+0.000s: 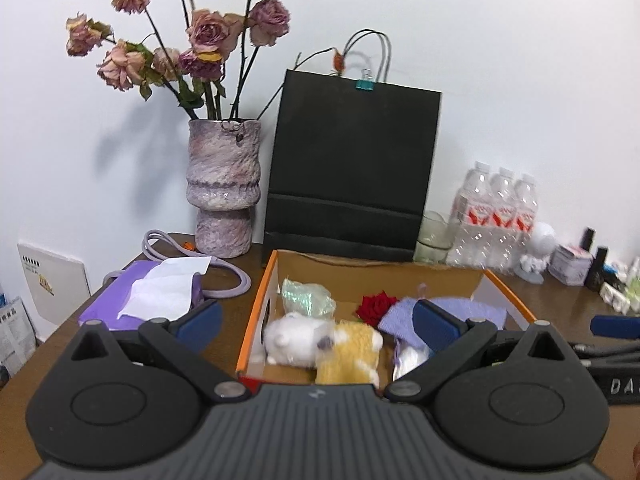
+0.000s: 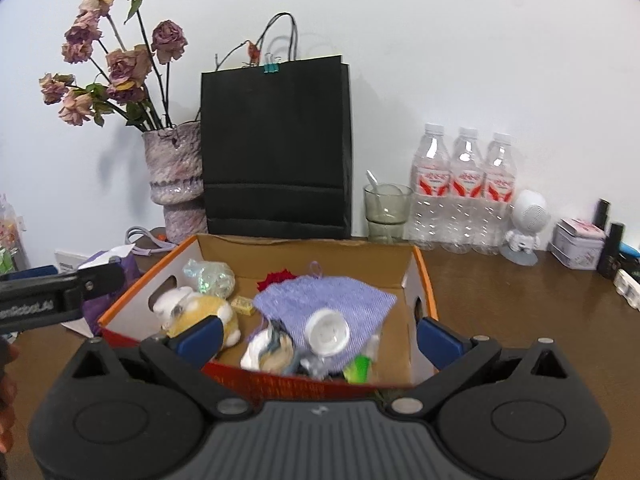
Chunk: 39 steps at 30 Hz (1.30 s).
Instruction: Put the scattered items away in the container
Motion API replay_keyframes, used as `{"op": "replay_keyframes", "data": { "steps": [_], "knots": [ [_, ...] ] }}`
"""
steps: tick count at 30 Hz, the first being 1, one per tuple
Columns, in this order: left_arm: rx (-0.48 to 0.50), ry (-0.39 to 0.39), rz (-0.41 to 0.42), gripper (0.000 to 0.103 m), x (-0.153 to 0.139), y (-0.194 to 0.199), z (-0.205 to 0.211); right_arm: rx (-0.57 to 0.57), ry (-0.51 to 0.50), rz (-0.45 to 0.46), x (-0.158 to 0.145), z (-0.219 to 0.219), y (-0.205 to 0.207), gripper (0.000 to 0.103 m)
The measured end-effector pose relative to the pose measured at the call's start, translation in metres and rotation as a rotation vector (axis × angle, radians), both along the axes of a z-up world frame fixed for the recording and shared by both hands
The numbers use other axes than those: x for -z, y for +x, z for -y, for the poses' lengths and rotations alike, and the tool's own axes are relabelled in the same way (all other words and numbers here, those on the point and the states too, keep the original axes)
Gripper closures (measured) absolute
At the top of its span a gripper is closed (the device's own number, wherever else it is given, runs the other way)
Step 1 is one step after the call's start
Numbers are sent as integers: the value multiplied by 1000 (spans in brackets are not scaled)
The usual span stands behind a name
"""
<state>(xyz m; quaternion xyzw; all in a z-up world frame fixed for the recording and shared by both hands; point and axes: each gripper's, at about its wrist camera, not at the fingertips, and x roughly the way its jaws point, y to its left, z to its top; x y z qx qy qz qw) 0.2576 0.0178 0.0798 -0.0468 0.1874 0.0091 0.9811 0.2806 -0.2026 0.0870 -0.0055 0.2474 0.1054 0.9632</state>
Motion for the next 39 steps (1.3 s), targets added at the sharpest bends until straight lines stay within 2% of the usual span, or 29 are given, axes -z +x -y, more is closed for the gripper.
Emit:
{"op": "replay_keyframes", "data": {
  "steps": [12, 17, 27, 35, 39],
  "knots": [
    [6, -44, -6, 0, 31, -67, -12, -11, 7, 1, 32, 3, -63, 0],
    [-6, -20, 19, 0, 46, -81, -8, -6, -20, 59, 50, -3, -83, 0],
    [-1, 84, 52, 0, 76, -90, 11, 29, -34, 87, 76, -5, -82, 0],
    [-12, 84, 48, 0, 81, -90, 11, 30, -26, 54, 86, -6, -74, 0],
    [-21, 109, 45, 0, 82, -90, 15, 35, 2, 75, 85, -3, -77, 0]
  ]
}}
